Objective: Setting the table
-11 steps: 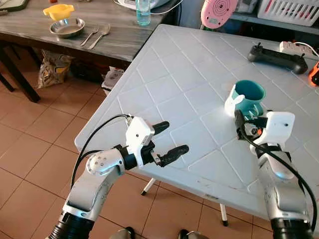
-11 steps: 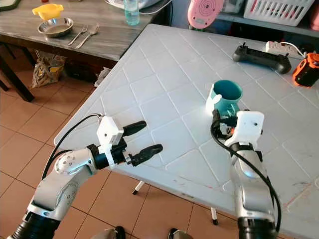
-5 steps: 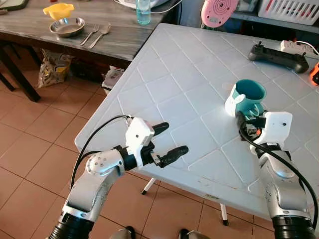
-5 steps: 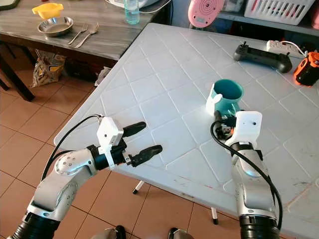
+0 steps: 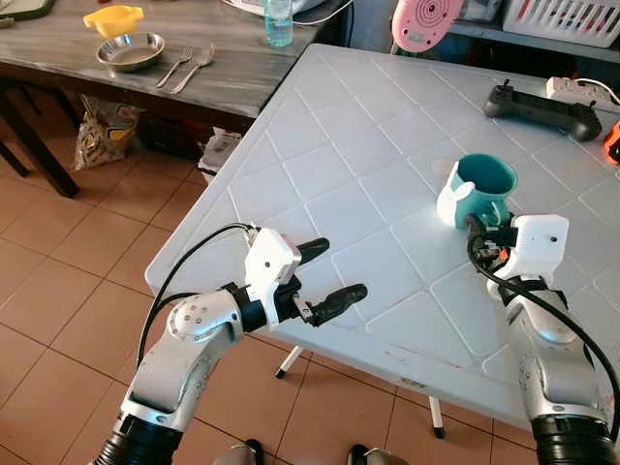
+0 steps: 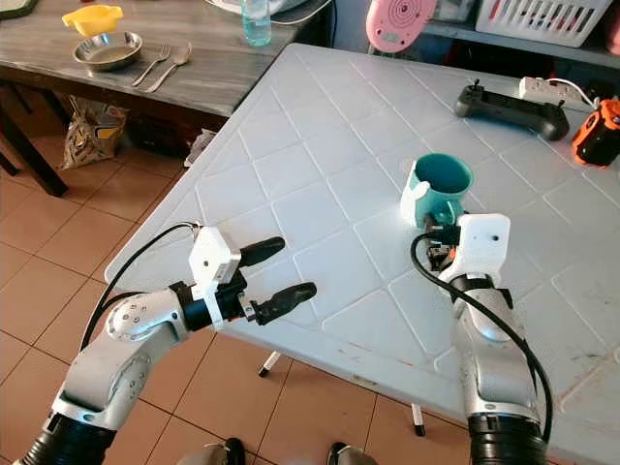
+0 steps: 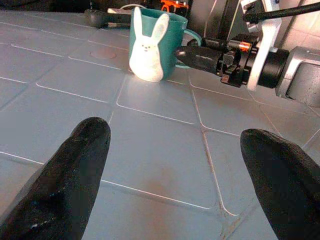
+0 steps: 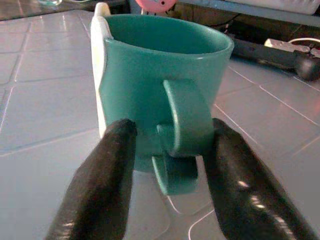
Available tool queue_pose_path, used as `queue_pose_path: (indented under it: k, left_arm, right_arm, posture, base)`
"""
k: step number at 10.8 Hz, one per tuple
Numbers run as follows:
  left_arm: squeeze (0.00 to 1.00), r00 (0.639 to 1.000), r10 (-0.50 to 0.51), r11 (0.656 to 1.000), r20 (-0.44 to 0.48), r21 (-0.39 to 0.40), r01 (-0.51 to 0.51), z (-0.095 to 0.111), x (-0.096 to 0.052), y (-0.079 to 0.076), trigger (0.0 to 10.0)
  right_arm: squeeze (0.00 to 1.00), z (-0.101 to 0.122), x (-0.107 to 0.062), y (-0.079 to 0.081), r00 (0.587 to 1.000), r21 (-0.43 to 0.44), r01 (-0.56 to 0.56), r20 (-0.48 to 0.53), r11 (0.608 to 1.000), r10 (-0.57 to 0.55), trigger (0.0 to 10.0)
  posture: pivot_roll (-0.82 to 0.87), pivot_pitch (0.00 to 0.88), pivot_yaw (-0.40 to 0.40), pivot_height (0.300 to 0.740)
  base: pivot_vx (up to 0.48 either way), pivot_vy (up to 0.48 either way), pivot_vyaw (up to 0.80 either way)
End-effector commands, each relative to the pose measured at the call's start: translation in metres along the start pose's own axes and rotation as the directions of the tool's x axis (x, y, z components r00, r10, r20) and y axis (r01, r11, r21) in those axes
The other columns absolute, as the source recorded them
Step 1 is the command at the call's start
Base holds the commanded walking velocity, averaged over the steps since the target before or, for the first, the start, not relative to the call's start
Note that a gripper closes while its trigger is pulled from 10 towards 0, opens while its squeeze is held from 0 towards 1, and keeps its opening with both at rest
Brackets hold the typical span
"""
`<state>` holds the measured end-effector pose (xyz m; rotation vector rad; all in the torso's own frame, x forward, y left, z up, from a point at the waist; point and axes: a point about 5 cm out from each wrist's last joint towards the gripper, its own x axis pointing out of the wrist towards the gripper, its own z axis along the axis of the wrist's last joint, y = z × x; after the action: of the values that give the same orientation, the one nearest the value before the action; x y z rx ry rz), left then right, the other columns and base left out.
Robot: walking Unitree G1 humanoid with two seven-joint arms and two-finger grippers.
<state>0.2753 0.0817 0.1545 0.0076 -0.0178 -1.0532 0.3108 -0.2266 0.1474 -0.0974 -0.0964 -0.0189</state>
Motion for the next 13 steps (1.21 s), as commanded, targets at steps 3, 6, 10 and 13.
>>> queue_pose_path:
  k: [3,6,10,13]
  left_arm:
    - [0.0,1.0,-0.007,1.0,-0.011,0.009,0.007,0.001,0.0,-0.003,10.0]
    - [0.0,1.0,-0.003,1.0,-0.012,0.004,0.003,0.001,0.0,-0.003,10.0]
    - [0.0,1.0,0.001,1.0,-0.016,0.01,-0.001,0.001,0.0,-0.002,10.0]
    - [0.0,1.0,-0.001,1.0,0.019,-0.005,0.001,0.004,0.001,0.0,10.0]
  right_arm:
    - [0.0,0.003,0.002,-0.005,1.0,-0.007,0.003,0.017,1.0,-0.003,0.0]
    - [0.0,0.003,0.003,-0.003,1.0,-0.002,0.005,0.02,1.0,-0.005,0.0]
    - [0.0,-0.001,-0.001,-0.001,0.999,0.014,0.033,0.023,0.999,-0.033,0.0]
    - [0.0,0.011,-0.013,0.003,0.994,0.045,0.081,0.075,0.996,-0.084,0.0]
  posture:
    - [0.15,0.188,0.001,0.74]
    - [0.15,0.185,0.0,0.74]
    - [0.15,0.181,0.003,0.74]
    - [0.15,0.172,-0.005,0.74]
  base:
    - [0.0,0.0,0.0]
    - [0.0,0.0,0.0]
    - [0.0,0.0,0.0]
    - [0.0,0.0,0.0]
